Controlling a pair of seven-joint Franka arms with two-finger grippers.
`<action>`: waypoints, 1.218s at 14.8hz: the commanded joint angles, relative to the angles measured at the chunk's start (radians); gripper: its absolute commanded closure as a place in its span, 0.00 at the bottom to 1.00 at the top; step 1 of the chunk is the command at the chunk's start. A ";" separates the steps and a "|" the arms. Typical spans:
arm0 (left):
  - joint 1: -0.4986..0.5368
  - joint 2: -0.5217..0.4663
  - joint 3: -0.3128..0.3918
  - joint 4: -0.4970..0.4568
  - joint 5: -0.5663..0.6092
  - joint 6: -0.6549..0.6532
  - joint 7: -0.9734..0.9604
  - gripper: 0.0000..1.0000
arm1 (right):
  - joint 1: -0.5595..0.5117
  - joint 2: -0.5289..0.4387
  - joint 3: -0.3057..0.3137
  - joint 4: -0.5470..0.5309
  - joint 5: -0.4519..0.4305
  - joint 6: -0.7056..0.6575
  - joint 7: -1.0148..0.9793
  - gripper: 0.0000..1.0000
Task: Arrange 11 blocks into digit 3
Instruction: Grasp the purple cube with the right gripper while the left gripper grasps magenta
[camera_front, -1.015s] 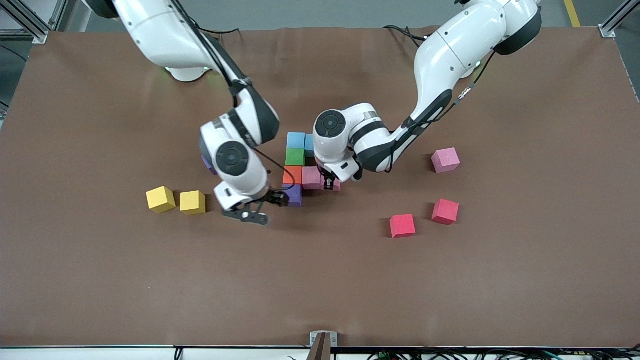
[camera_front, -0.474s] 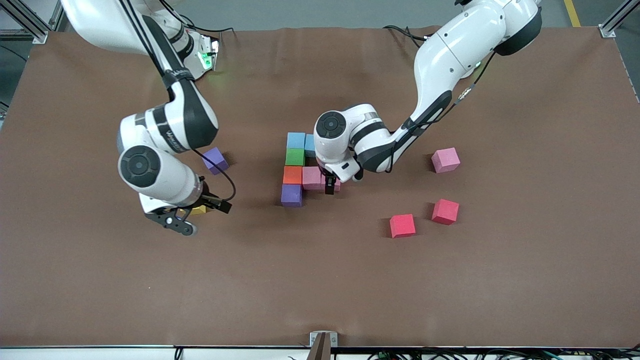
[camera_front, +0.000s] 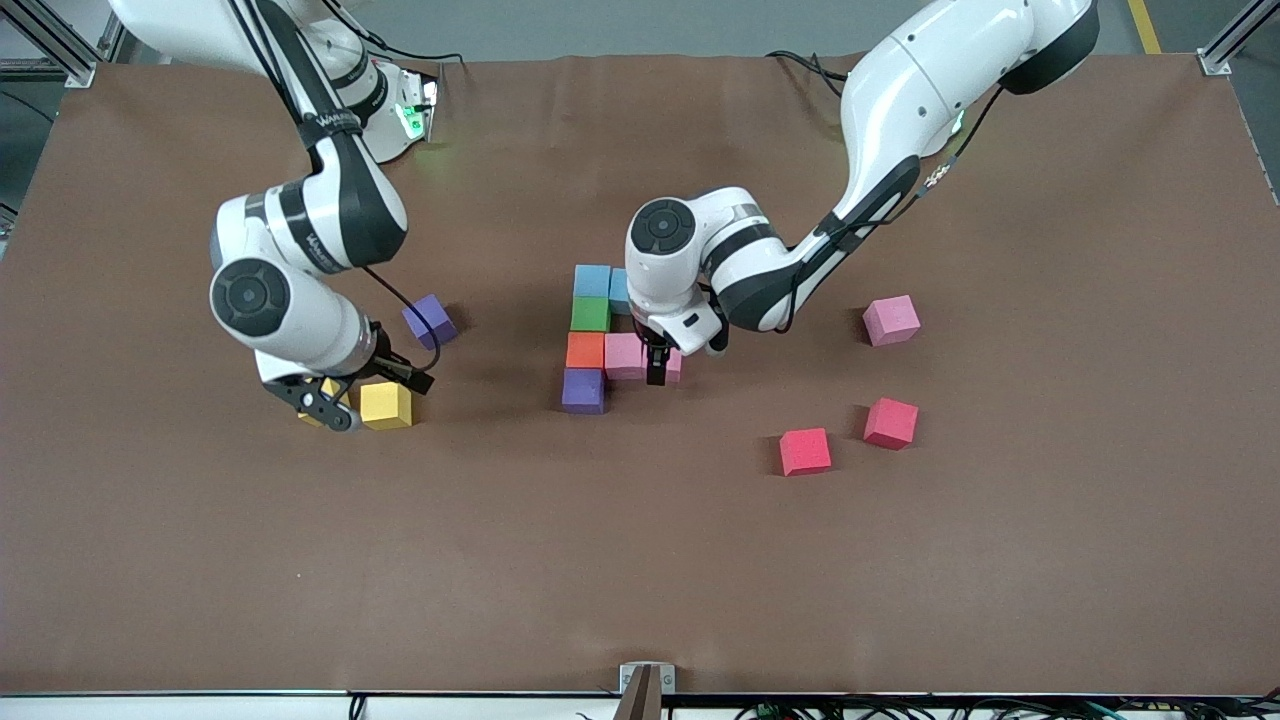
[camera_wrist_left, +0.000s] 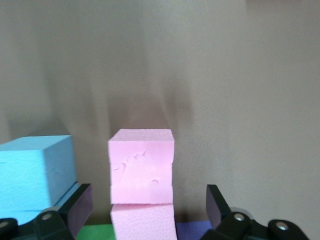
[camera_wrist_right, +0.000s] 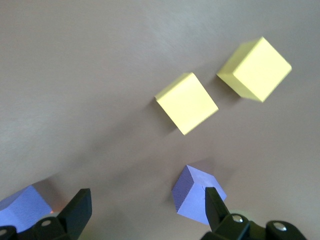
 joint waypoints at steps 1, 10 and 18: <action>0.112 -0.037 -0.099 -0.030 -0.001 -0.078 0.064 0.00 | -0.002 -0.156 0.016 -0.258 -0.004 0.126 0.106 0.00; 0.395 -0.028 -0.141 -0.018 0.011 -0.103 0.327 0.00 | 0.056 -0.184 0.019 -0.536 -0.008 0.367 0.321 0.00; 0.403 0.026 -0.013 -0.012 0.013 -0.036 0.377 0.00 | 0.046 -0.145 0.015 -0.588 -0.008 0.528 0.323 0.01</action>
